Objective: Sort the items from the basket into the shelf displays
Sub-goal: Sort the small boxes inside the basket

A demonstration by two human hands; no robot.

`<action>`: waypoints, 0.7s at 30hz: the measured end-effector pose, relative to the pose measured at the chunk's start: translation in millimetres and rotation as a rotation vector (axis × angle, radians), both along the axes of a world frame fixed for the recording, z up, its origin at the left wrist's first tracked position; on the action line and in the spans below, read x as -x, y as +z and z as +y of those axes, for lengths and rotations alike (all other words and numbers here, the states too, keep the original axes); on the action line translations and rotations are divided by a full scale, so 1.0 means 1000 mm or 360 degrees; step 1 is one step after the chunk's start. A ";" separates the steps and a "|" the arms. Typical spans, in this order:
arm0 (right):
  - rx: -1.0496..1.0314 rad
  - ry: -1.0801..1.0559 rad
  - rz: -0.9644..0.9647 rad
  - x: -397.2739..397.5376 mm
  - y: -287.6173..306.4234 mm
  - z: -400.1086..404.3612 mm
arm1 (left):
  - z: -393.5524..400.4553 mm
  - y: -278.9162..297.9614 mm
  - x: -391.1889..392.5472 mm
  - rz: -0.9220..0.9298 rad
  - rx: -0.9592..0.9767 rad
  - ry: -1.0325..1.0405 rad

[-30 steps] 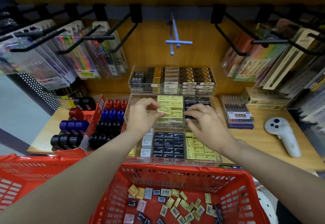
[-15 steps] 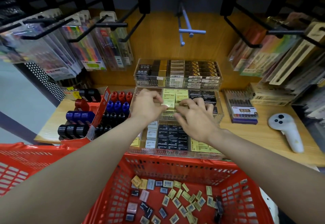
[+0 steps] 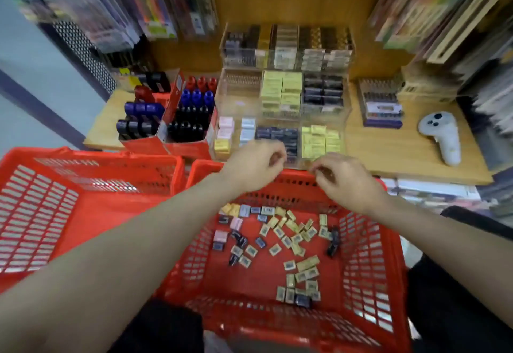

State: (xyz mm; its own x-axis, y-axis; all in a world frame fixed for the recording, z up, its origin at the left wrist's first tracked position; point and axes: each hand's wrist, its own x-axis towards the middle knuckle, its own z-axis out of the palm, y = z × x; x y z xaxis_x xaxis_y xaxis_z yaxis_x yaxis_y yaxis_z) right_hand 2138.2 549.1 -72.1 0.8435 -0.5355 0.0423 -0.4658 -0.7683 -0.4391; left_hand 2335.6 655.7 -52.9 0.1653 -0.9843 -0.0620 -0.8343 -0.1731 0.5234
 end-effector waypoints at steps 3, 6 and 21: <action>-0.0224 0.0008 0.0470 0.017 -0.047 0.023 | 0.037 -0.057 0.026 0.0139 -0.0647 -0.0047; -0.0505 -0.0119 0.0831 0.031 -0.094 0.043 | 0.061 -0.114 0.041 0.0514 -0.0968 0.0214; -0.0326 0.0302 0.1257 0.077 -0.224 0.094 | 0.085 -0.217 0.073 0.1107 -0.1107 0.0967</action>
State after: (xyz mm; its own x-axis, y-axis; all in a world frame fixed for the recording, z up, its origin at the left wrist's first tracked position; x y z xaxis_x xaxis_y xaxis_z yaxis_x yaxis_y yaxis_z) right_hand 2060.8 642.8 -296.5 0.6609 -0.3141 -0.6816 -0.5657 -0.8053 -0.1774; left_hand 2262.7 741.2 -269.7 0.3174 -0.4718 -0.8226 -0.0838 -0.8780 0.4712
